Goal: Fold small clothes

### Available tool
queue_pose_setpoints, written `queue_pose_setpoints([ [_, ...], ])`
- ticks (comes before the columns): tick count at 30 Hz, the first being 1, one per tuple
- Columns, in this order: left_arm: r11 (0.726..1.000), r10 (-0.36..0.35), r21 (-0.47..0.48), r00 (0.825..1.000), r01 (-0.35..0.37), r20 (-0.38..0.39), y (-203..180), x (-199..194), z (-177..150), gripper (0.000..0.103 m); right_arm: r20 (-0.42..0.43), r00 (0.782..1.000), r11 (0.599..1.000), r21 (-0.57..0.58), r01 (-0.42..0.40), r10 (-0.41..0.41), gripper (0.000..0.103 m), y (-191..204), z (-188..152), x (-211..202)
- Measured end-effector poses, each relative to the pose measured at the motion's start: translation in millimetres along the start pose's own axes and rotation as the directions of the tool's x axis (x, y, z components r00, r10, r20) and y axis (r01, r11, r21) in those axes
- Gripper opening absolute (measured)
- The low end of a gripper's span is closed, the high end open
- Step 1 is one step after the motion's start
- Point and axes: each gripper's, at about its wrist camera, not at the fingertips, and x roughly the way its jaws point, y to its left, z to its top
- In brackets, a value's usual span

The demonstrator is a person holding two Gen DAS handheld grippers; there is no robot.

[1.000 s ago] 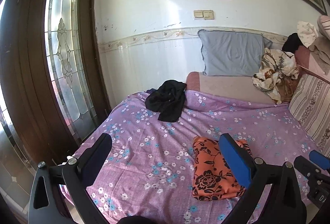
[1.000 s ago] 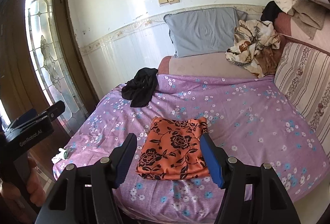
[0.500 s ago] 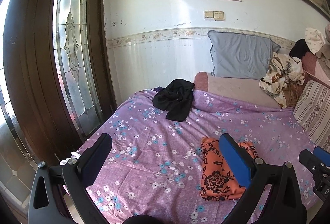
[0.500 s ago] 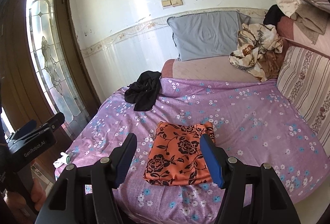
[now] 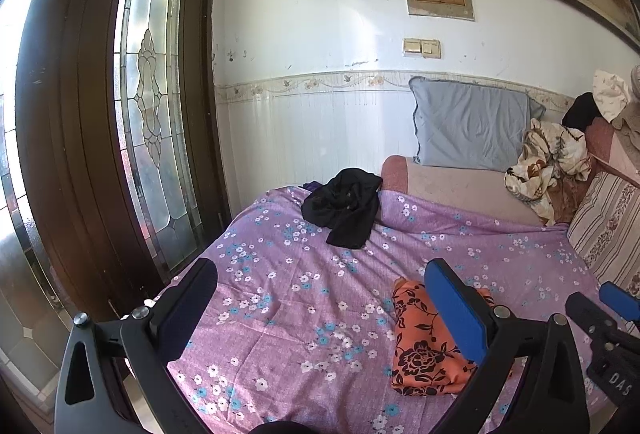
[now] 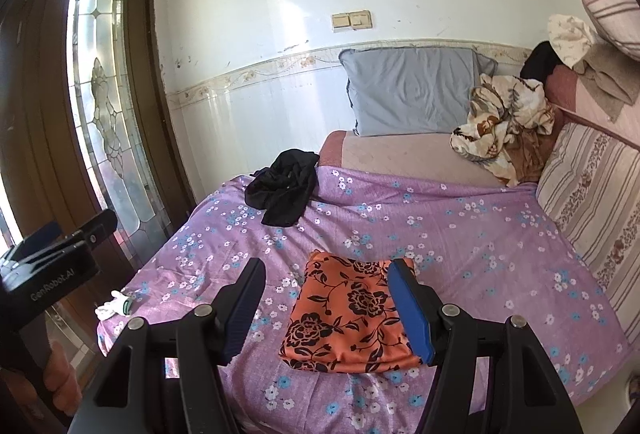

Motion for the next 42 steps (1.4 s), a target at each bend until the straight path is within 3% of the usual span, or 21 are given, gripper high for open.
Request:
queue_pose_setpoints([
  [42,0.995,-0.096,0.029,0.995,0.096,0.002,-16.5,-11.2,3.2,0.103,0.003,0.998,0.998,-0.012,0.058,-0.058,0.067,-4.6,-2.3,5.0],
])
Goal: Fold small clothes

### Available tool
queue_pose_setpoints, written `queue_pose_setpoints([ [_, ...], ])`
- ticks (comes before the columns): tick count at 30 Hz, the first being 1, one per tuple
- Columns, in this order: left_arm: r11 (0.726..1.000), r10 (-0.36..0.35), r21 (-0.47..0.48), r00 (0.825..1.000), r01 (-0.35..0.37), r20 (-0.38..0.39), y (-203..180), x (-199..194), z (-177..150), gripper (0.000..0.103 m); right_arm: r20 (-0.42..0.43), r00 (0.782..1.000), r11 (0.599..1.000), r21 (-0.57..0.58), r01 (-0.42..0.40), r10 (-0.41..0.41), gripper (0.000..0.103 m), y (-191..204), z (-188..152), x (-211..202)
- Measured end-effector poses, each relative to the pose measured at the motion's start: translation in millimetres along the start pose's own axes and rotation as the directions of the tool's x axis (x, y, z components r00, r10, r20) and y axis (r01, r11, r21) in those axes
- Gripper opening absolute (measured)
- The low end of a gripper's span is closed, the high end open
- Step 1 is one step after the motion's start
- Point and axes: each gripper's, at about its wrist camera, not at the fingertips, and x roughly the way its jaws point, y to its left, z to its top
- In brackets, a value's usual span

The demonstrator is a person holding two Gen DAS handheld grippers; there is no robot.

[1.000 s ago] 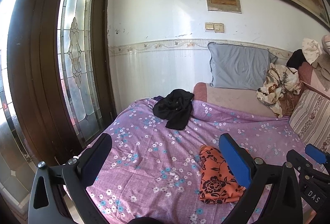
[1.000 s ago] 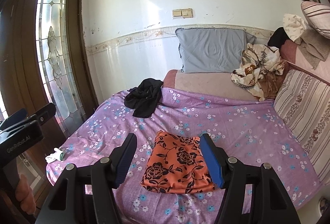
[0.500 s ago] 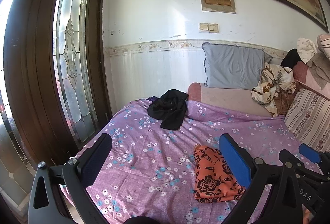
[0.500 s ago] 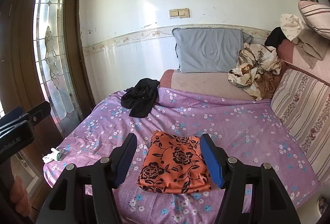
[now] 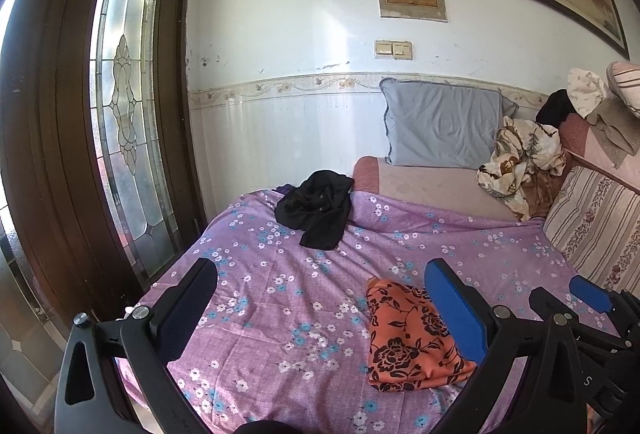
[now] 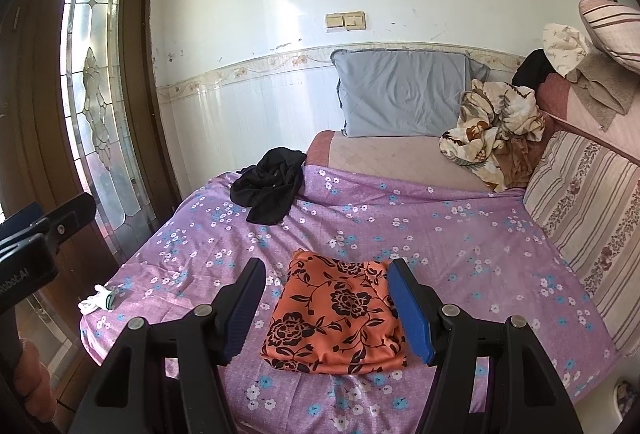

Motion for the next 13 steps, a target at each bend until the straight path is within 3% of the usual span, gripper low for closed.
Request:
queue_pose_setpoints([
  [13,0.999,-0.035,-0.005,0.999,0.035,0.012,-8.5,27.4,7.8,0.103,0.016,1.000,1.000,0.012,-0.001,0.001,0.067,-10.0,20.5,25.8],
])
